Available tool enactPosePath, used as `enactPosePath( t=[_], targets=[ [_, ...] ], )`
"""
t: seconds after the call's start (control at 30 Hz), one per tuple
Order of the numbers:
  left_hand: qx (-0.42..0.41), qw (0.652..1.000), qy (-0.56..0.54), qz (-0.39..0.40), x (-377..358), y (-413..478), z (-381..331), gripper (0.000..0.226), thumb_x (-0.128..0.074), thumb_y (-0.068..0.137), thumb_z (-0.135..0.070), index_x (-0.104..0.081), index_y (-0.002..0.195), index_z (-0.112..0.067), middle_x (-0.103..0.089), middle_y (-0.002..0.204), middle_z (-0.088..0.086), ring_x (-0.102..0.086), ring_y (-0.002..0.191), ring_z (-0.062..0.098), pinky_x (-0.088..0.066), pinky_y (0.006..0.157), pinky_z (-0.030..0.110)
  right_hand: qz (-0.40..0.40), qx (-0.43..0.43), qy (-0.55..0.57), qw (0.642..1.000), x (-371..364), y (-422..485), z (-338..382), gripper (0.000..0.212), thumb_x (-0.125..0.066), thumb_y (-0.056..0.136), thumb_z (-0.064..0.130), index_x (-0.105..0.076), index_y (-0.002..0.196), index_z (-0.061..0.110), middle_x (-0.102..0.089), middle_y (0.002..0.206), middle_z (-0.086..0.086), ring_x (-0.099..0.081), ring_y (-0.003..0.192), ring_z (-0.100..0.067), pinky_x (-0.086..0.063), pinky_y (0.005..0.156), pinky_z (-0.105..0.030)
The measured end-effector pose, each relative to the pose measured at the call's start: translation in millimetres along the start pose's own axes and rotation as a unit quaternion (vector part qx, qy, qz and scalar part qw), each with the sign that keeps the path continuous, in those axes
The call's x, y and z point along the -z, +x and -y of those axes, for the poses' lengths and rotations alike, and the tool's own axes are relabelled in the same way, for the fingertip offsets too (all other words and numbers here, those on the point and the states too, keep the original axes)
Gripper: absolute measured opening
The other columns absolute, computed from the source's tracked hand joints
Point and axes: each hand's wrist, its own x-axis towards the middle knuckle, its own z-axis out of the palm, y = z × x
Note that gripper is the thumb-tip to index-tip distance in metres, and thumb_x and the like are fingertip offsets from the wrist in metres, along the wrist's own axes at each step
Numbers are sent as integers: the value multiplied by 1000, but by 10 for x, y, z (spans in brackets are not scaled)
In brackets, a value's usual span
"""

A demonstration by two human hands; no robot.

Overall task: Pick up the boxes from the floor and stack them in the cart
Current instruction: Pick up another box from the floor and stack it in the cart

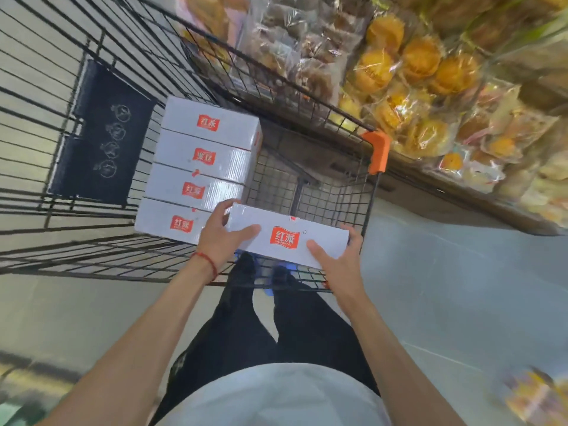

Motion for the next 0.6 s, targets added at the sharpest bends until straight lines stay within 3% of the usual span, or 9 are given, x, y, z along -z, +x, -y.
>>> enactPosePath(
  t=[0.1,0.13,0.2,0.27,0.37,0.43,0.6],
  targets=[
    [25,999,27,-5,-27,127,110,71,-84,79,-27,-47,140,-27,-62,132,9,-58,123,29,-53,101,49,14,-26,1,1000,-42,133,-66,76,-85,85,27,-30,137,36,-58,122,6,-63,103,-8,-60,73,-17],
    [37,999,37,-10,-41,162,145,74,-84,78,-29,-46,142,-27,-60,136,8,-56,126,28,-51,104,50,22,-30,-4,999,-52,196,-97,75,-84,86,21,-30,137,32,-58,123,2,-63,102,-8,-58,68,-13],
    [65,996,63,-20,-65,217,205,78,-84,79,-31,-45,145,-24,-56,140,2,-52,130,24,-47,109,48,42,-39,-19,998,-89,307,-147,75,-84,85,15,-30,137,26,-56,127,-3,-63,105,-14,-58,69,-14],
    [79,993,89,-21,-85,288,265,67,-85,78,-31,-56,136,-18,-62,133,2,-58,124,24,-49,105,43,66,-54,-31,996,-143,382,-184,74,-82,86,10,-28,134,25,-53,123,-4,-64,103,-14,-61,77,-21],
    [89,988,118,-48,-116,362,323,54,-88,73,-32,-68,120,-14,-70,123,5,-66,112,25,-51,100,36,84,-71,-53,992,-223,501,-244,69,-80,88,8,-26,128,25,-49,113,2,-60,92,-8,-58,65,-15],
    [92,983,134,-80,-152,400,341,54,-89,72,-32,-70,119,-13,-71,122,6,-67,108,25,-53,100,38,86,-79,-55,992,-266,565,-249,70,-80,88,9,-25,128,27,-49,118,-2,-59,91,-7,-54,57,-11],
    [112,978,135,-114,-231,483,413,48,-85,78,-17,-67,122,-11,-70,124,9,-66,107,24,-50,97,35,97,-122,-52,986,-332,705,-388,70,-77,91,7,-24,133,27,-53,128,-9,-61,92,-9,-56,66,-17]
  ],
)
